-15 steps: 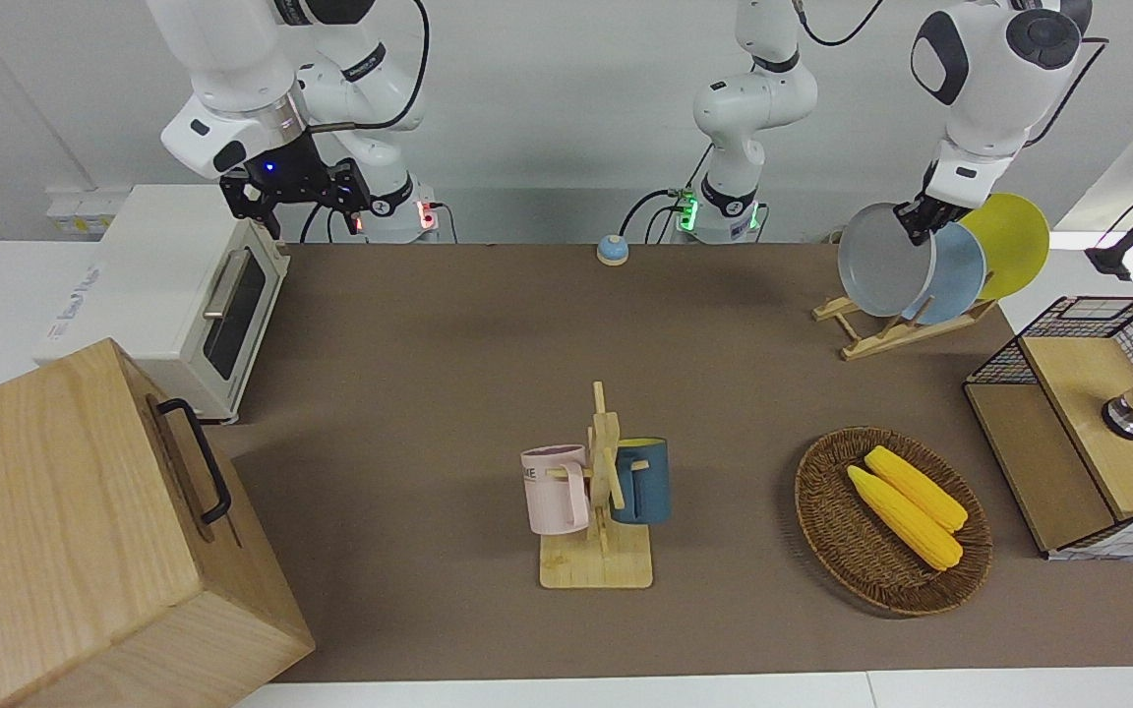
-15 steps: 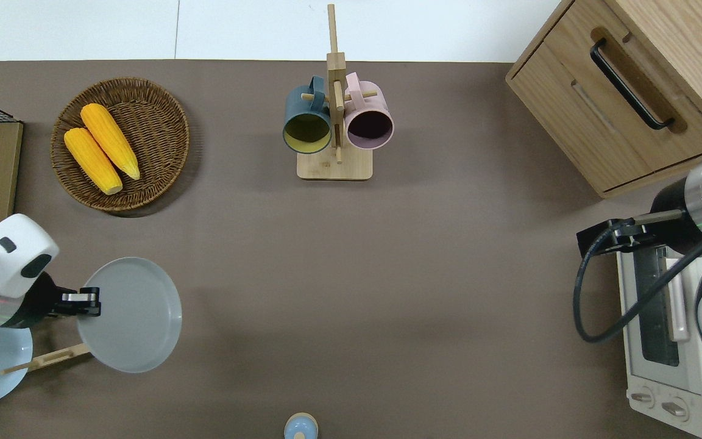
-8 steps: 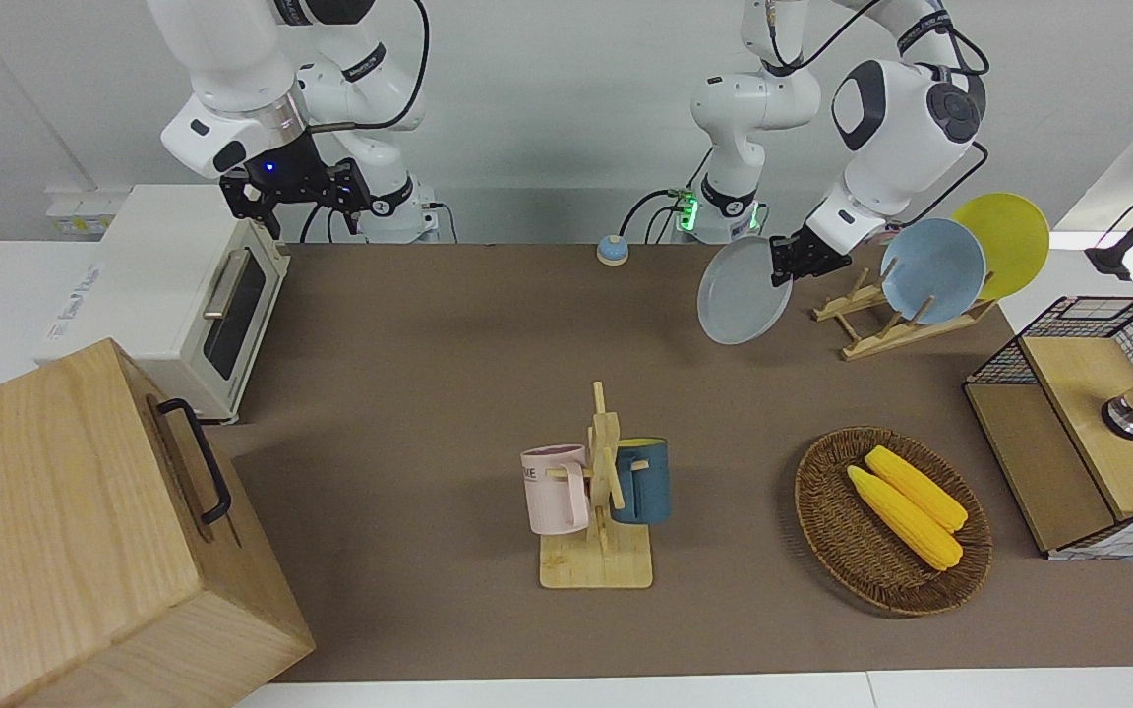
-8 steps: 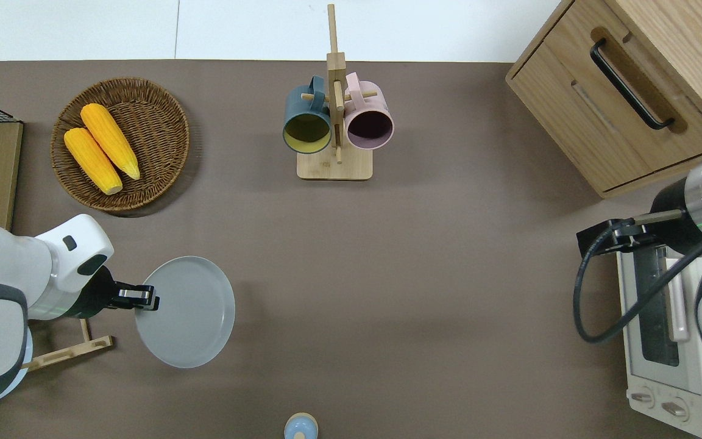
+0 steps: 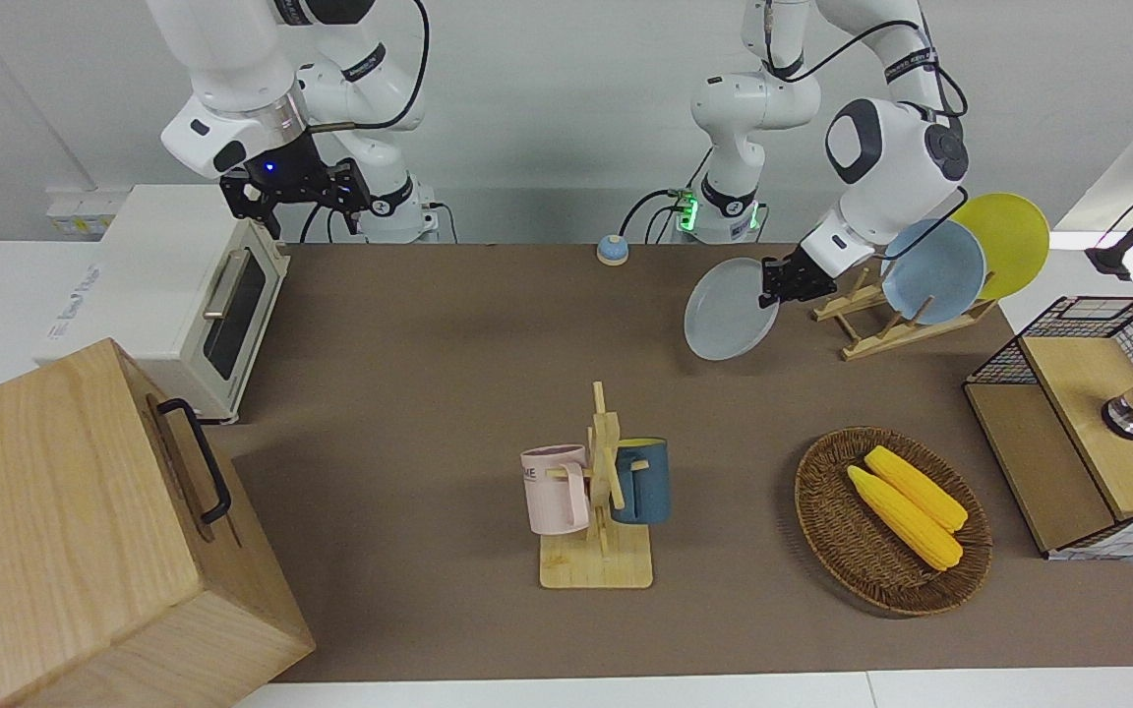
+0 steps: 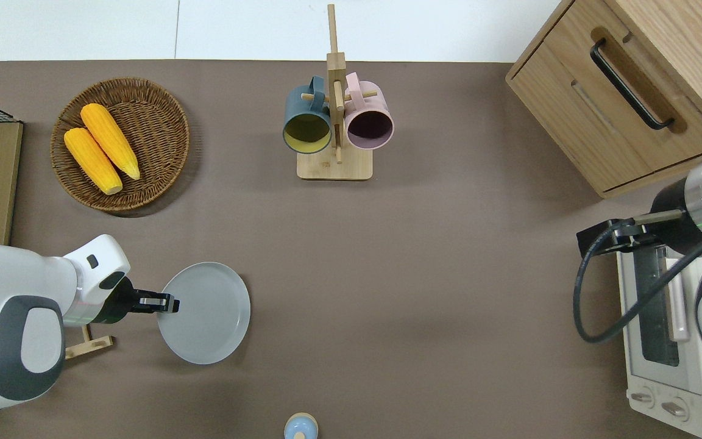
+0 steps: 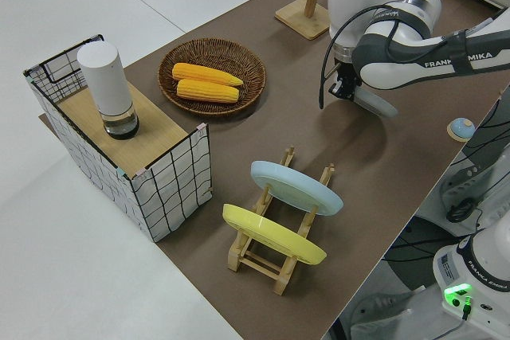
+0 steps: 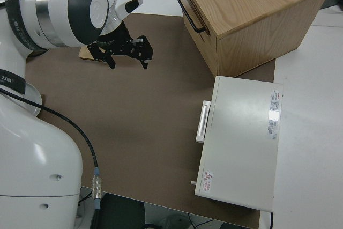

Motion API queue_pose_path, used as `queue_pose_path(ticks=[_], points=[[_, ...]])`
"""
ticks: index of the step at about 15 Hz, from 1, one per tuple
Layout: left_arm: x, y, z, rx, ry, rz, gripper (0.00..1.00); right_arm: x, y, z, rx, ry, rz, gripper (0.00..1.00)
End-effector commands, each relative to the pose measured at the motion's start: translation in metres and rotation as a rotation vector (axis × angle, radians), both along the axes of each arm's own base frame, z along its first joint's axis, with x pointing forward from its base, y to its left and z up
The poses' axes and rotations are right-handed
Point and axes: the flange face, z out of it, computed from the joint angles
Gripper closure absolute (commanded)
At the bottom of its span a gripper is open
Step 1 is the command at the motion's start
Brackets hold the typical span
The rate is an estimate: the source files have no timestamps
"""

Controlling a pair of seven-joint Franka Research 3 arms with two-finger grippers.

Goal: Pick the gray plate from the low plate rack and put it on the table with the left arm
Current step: 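Lower the gray plate flat onto the table beside the rack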

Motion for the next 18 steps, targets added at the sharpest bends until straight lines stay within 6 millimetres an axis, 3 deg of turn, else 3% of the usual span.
queue_pose_path(ticks=[1, 2, 3, 4, 5, 6, 9, 12, 18], points=[[-0.004, 0.009, -0.015, -0.022, -0.006, -0.017, 0.83, -0.002, -0.002, 0.004, -0.008, 0.000, -0.014, 0.017], [-0.004, 0.011, -0.015, -0.022, -0.005, -0.014, 0.77, -0.002, -0.002, 0.003, -0.008, 0.002, -0.014, 0.017], [-0.004, 0.011, -0.017, -0.024, 0.002, -0.015, 0.55, -0.002, -0.003, 0.003, -0.008, 0.002, -0.016, 0.017], [-0.003, 0.011, -0.017, -0.024, 0.002, -0.021, 0.26, -0.002, -0.002, 0.004, -0.008, 0.000, -0.014, 0.017], [-0.004, 0.014, -0.017, -0.018, 0.005, -0.023, 0.11, -0.002, -0.002, 0.004, -0.008, 0.000, -0.014, 0.017], [-0.004, 0.019, -0.017, -0.014, 0.006, -0.016, 0.03, -0.002, -0.002, 0.004, -0.008, 0.000, -0.014, 0.017], [-0.004, 0.031, -0.015, 0.009, 0.008, -0.008, 0.02, -0.002, -0.002, 0.003, -0.008, 0.002, -0.014, 0.017], [0.001, 0.033, 0.002, 0.036, -0.009, 0.006, 0.02, -0.002, -0.002, 0.004, -0.008, 0.000, -0.014, 0.017], [0.025, 0.031, 0.076, 0.163, 0.005, 0.058, 0.01, -0.002, -0.002, 0.003, -0.008, 0.002, -0.014, 0.017]])
